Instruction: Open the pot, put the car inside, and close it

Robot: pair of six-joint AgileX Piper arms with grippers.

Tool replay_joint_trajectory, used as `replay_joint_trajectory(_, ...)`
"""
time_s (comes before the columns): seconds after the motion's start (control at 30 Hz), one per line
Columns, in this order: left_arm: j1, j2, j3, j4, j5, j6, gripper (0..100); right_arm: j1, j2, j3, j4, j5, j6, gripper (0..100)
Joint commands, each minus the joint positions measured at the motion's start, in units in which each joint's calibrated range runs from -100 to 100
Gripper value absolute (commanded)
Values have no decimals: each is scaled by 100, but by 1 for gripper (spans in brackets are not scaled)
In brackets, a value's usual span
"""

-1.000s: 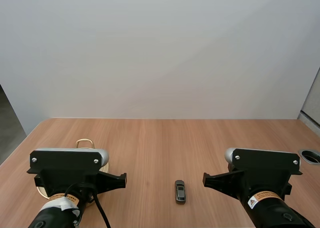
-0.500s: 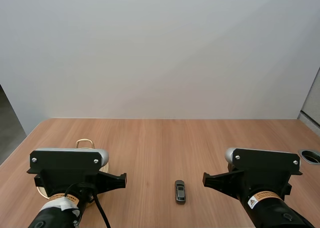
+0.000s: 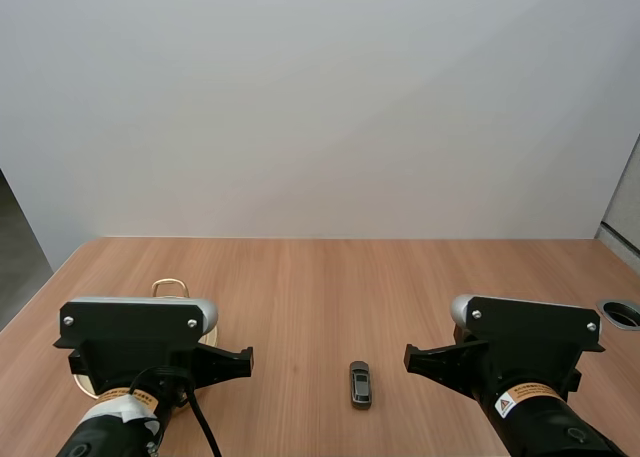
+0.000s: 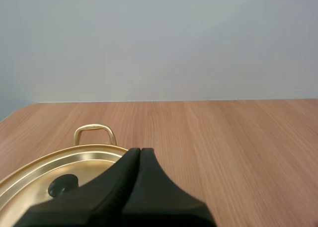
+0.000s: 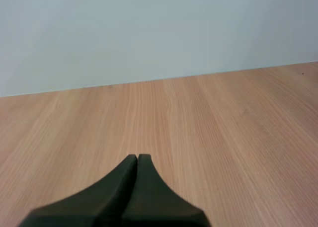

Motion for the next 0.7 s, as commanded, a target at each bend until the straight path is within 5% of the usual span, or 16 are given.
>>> replay_joint_trajectory(0.0, -3, 0, 0, 3, 4, -1, 0, -3, 0, 0, 7, 0, -5, 0)
replay_joint_trajectory(0.53, -3, 0, 0, 3, -266, -3, 0, -3, 0, 0, -487, -14, -5, 0)
replay_joint_trajectory(0.67, -3, 0, 0, 3, -482, -3, 0, -3, 0, 0, -1067, -14, -12, 0)
